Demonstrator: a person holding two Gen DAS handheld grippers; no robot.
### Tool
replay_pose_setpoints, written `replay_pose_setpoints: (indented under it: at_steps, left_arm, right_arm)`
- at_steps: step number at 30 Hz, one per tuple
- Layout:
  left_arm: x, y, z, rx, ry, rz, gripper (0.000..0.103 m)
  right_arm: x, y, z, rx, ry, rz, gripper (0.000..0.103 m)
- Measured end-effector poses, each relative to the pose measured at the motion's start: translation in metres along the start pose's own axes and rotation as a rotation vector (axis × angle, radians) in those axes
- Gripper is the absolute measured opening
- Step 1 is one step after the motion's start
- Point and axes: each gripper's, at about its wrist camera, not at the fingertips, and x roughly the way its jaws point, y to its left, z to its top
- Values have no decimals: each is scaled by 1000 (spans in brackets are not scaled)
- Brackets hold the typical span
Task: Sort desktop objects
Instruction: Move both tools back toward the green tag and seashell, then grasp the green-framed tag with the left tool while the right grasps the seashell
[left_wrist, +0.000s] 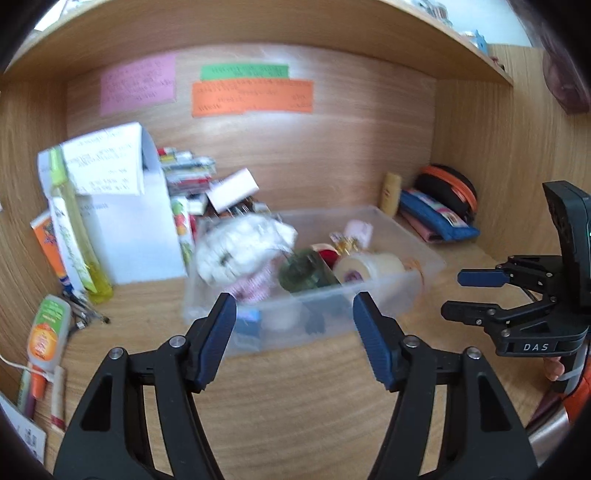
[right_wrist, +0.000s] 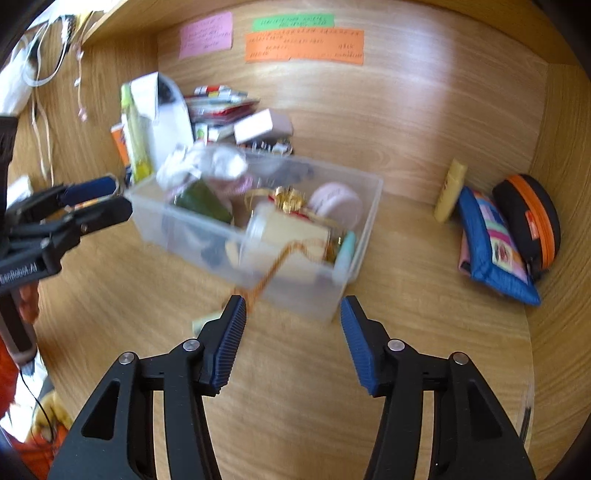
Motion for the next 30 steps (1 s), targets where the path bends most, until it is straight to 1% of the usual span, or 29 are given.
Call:
replay_pose_setpoints:
  at_steps: [4, 7, 11, 14, 17, 19, 20, 21, 23, 25, 26, 27, 30]
  left_arm:
    - [8, -14, -11, 21, 67, -55, 65]
    - [20, -26, -21, 27, 123, -104, 65]
    - [36, -45, -28, 56, 185, -149, 57]
    - [45, -56, -31, 81, 218, -169, 56]
    - [56, -64, -32, 100, 264, -191, 46]
    - [62, -67, -33, 107, 287, -197, 44]
    - [64, -68, -33, 108, 296, -204, 41]
    - [65, -68, -32, 105, 300, -207, 35]
    - [69, -68, -31, 102, 308, -208, 30]
    - [74, -66, -31, 92, 338, -235, 18]
    - [78, -66, -33, 91, 359, -238, 15]
    - [79, -66, -34, 89, 362, -237, 15]
    - [77, -63, -32, 93, 353, -226, 15]
  right_arm:
    - [-1, -1, -17, -21, 37, -2, 50]
    - [-1, -4, -25, -12, 51, 5, 50]
    - [-1, -7, -33, -2, 68, 20, 50]
    - [1, -7, -37, -6, 86, 31, 50]
    - [5, -5, -39, -13, 105, 52, 50]
    - [7, -1, -39, -27, 114, 61, 50]
    - [8, 0, -39, -34, 115, 65, 50]
    - [9, 3, -39, -41, 118, 72, 50]
    - [12, 7, -39, -53, 126, 89, 50]
    - [15, 11, -37, -62, 136, 103, 50]
    - [17, 13, -37, -67, 141, 106, 50]
    - [19, 15, -36, -74, 145, 107, 50]
    - [25, 22, -34, -89, 159, 120, 50]
